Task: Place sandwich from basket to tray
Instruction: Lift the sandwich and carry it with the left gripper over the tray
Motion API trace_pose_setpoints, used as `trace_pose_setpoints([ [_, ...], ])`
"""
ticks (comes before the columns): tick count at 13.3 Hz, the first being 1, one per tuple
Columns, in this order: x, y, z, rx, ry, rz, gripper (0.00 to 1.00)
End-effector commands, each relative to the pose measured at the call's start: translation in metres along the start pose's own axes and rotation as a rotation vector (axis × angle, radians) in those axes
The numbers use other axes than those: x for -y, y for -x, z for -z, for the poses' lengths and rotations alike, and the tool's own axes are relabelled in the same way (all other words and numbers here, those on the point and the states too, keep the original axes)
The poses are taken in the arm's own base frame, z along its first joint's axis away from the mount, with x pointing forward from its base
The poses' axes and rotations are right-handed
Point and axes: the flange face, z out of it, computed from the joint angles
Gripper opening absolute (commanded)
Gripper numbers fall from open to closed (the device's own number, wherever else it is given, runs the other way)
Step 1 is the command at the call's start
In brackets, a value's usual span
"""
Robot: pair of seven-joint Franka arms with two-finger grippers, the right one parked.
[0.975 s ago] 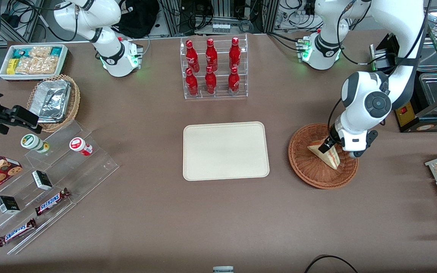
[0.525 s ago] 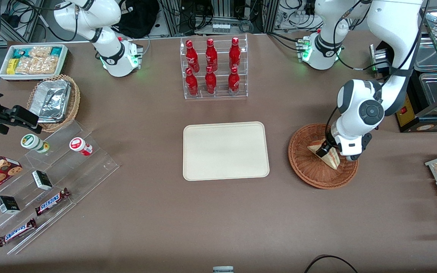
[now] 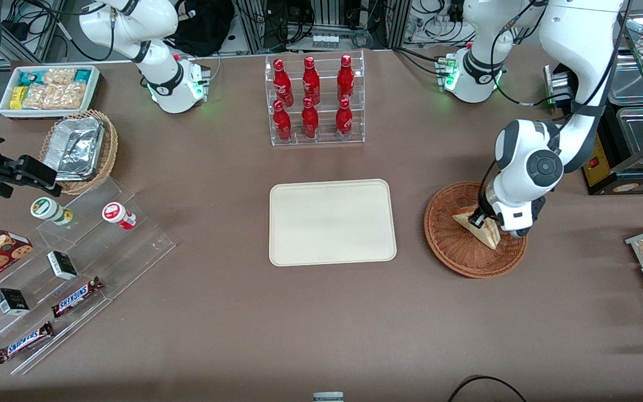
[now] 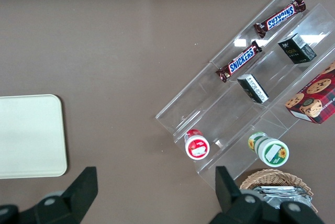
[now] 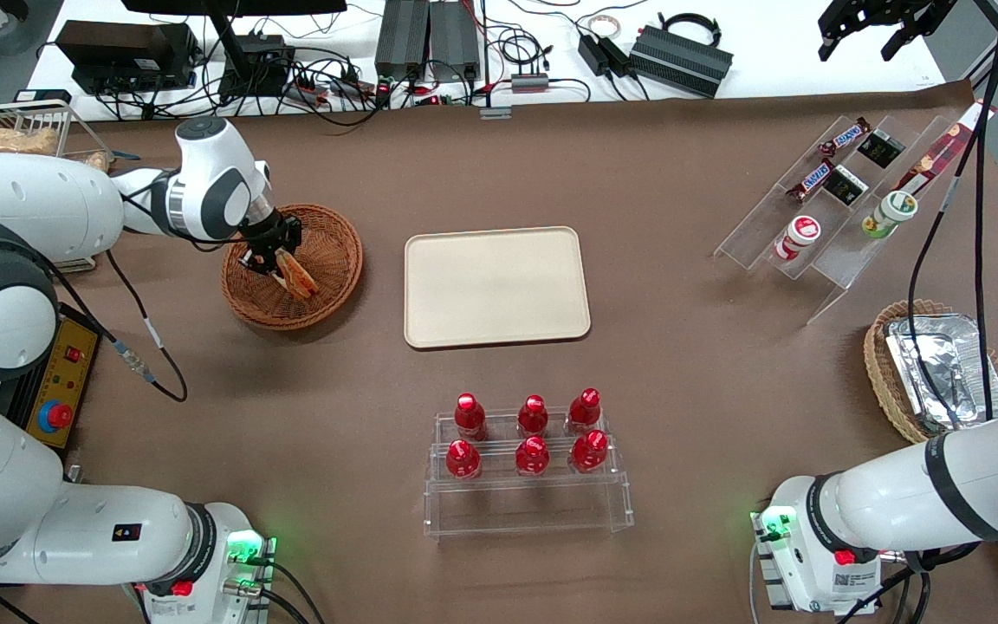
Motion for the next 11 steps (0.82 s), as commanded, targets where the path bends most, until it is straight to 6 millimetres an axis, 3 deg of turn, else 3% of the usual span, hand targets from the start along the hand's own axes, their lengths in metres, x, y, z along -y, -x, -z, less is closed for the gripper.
trace_pose_setpoints([
  [1,-0.023,0.009,0.064,0.034,-0.079,-0.098,0.08],
  [2,-0.034,0.012,0.086,0.063,-0.129,-0.147,0.08],
  [4,-0.050,0.024,0.102,0.079,-0.156,-0.218,0.08],
  [7,-0.084,0.070,0.081,0.062,-0.186,-0.334,0.05],
  [10,-0.121,0.101,0.077,0.027,-0.182,-0.444,0.05],
  [11,-0.134,0.120,0.074,0.026,-0.175,-0.489,0.05],
])
